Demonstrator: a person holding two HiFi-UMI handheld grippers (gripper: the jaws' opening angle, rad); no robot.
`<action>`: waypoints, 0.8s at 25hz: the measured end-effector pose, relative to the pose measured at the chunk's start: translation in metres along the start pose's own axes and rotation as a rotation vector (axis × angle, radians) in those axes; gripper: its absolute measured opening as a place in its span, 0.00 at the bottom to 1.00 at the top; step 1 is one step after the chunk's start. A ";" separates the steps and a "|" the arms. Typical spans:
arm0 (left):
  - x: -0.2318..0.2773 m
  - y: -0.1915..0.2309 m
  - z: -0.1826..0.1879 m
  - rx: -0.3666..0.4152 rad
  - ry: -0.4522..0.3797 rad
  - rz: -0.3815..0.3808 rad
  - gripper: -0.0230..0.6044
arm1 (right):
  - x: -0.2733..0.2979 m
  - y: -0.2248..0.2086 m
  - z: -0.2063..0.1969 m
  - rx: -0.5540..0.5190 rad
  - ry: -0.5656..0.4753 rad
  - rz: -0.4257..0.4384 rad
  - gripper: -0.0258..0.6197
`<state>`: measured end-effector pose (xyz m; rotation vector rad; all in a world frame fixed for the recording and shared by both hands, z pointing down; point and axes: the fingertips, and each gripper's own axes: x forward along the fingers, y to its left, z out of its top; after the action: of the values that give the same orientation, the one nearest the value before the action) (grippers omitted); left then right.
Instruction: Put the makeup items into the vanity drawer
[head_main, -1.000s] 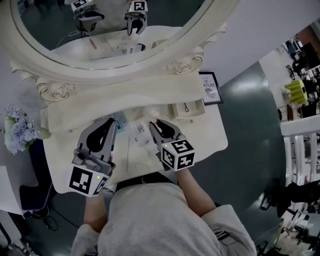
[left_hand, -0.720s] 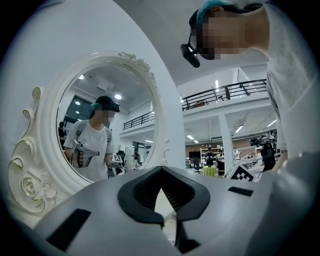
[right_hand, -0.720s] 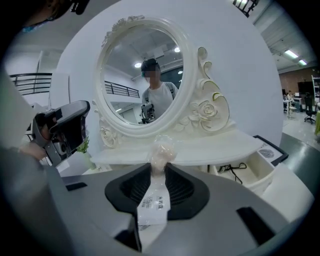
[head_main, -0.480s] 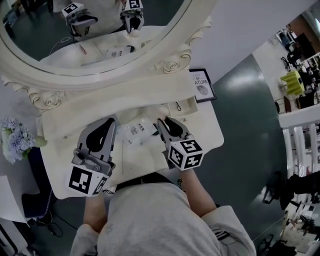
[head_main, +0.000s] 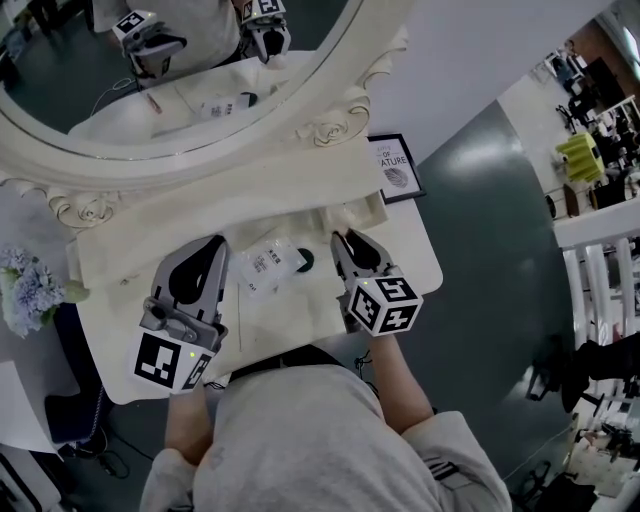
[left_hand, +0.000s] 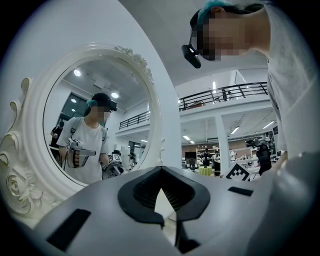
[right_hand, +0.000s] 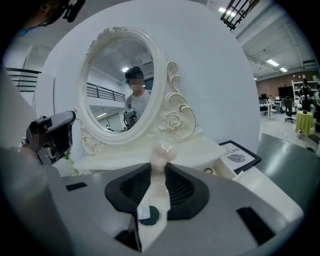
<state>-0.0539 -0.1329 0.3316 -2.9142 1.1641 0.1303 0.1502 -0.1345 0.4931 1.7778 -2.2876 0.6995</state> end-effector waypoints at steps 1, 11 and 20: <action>0.001 0.000 0.000 0.000 0.000 -0.001 0.06 | 0.000 -0.002 0.000 0.000 0.000 -0.005 0.19; 0.007 0.000 -0.001 0.004 0.006 0.000 0.06 | 0.006 -0.043 -0.006 -0.156 0.082 -0.067 0.19; 0.009 -0.002 -0.003 0.008 0.020 0.005 0.06 | 0.013 -0.079 -0.011 -0.452 0.212 -0.106 0.19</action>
<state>-0.0458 -0.1384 0.3338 -2.9126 1.1717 0.0961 0.2193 -0.1556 0.5285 1.5185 -1.9954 0.3008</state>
